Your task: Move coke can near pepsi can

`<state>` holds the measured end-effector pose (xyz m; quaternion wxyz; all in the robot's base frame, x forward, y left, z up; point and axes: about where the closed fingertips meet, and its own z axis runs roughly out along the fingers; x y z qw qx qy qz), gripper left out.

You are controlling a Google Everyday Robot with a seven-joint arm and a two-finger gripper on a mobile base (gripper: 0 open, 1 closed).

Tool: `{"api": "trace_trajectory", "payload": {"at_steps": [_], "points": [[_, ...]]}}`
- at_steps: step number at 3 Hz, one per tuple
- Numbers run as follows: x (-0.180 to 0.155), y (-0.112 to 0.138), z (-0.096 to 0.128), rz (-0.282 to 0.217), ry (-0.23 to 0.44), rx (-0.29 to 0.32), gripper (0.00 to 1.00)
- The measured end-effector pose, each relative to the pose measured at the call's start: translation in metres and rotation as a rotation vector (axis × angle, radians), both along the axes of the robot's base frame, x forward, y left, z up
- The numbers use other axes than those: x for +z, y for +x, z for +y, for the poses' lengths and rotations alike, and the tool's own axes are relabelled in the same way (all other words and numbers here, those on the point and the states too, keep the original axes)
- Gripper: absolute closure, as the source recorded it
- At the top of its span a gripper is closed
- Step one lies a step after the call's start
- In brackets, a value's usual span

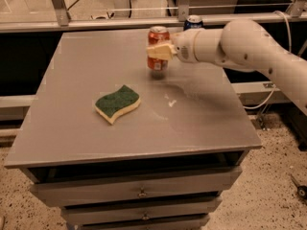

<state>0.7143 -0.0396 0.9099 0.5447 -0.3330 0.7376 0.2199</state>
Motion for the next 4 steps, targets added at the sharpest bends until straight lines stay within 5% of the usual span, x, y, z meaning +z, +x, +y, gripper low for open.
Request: {"api": "trace_trajectory", "payload": {"at_steps": [1,2,4], "points": [[-0.017,-0.021,-0.065,0.034,-0.01,-0.122,1.0],[-0.019,-0.027,-0.108,0.014,-0.003,-0.209,1.0],[0.002,-0.002,-0.149,-0.148,-0.03,-0.313,1.0]]}}
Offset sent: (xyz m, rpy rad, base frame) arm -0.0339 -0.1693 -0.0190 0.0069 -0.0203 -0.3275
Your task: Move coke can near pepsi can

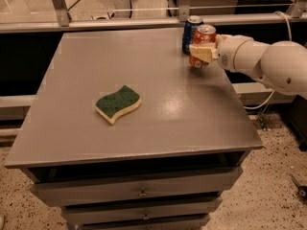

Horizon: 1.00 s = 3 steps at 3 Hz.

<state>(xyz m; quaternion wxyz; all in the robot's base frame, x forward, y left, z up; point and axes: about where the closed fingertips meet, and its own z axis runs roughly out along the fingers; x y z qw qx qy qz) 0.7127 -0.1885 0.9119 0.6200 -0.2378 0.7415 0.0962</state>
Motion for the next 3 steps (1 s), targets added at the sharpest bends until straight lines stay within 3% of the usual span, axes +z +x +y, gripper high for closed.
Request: {"api": "trace_trajectory", "payload": {"at_steps": [1,2,3], "points": [[0.002,0.019,-0.007,-0.029,-0.072,-0.01,1.0],[-0.009,0.034,-0.016,-0.024,-0.127,-0.009,1.0],[-0.018,0.042,-0.022,-0.022,-0.146,0.004,0.84]]}}
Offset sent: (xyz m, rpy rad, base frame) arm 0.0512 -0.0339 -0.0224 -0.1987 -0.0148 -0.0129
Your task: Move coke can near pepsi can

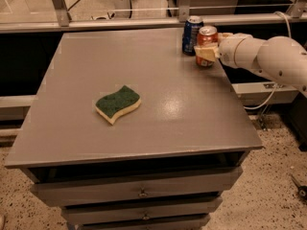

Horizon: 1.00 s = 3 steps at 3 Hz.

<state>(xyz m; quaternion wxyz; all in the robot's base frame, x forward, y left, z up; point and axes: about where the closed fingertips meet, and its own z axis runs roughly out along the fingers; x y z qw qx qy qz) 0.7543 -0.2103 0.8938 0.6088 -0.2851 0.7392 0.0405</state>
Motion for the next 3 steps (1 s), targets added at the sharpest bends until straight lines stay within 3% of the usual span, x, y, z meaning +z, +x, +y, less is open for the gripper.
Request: {"api": "trace_trajectory", "payload": {"at_steps": [3], "points": [[-0.009,0.021,0.014,-0.046,0.05,0.001,0.13]]}}
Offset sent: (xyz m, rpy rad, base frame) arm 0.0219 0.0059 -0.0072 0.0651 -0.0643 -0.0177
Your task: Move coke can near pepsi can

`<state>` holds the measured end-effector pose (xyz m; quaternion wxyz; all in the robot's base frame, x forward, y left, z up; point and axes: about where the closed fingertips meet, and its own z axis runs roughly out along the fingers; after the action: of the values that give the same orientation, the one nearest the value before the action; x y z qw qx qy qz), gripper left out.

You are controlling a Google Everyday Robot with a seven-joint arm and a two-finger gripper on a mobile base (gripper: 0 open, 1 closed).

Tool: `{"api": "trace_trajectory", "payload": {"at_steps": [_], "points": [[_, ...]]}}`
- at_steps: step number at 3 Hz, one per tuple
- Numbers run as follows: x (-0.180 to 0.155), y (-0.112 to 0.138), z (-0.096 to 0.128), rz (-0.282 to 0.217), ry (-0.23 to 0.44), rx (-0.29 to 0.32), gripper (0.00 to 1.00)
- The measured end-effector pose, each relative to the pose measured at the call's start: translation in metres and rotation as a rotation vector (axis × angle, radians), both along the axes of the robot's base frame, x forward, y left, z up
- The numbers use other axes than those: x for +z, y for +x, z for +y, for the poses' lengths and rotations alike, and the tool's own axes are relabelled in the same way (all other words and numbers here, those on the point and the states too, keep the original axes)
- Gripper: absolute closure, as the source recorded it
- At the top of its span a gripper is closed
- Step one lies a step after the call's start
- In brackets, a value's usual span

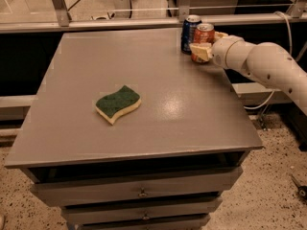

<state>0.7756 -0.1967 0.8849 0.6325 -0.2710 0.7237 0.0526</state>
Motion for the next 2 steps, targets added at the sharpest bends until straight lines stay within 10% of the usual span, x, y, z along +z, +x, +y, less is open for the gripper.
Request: {"api": "trace_trajectory", "payload": {"at_steps": [2], "points": [[-0.0024,-0.01,-0.0028,-0.006,0.02,0.005,0.0]]}}
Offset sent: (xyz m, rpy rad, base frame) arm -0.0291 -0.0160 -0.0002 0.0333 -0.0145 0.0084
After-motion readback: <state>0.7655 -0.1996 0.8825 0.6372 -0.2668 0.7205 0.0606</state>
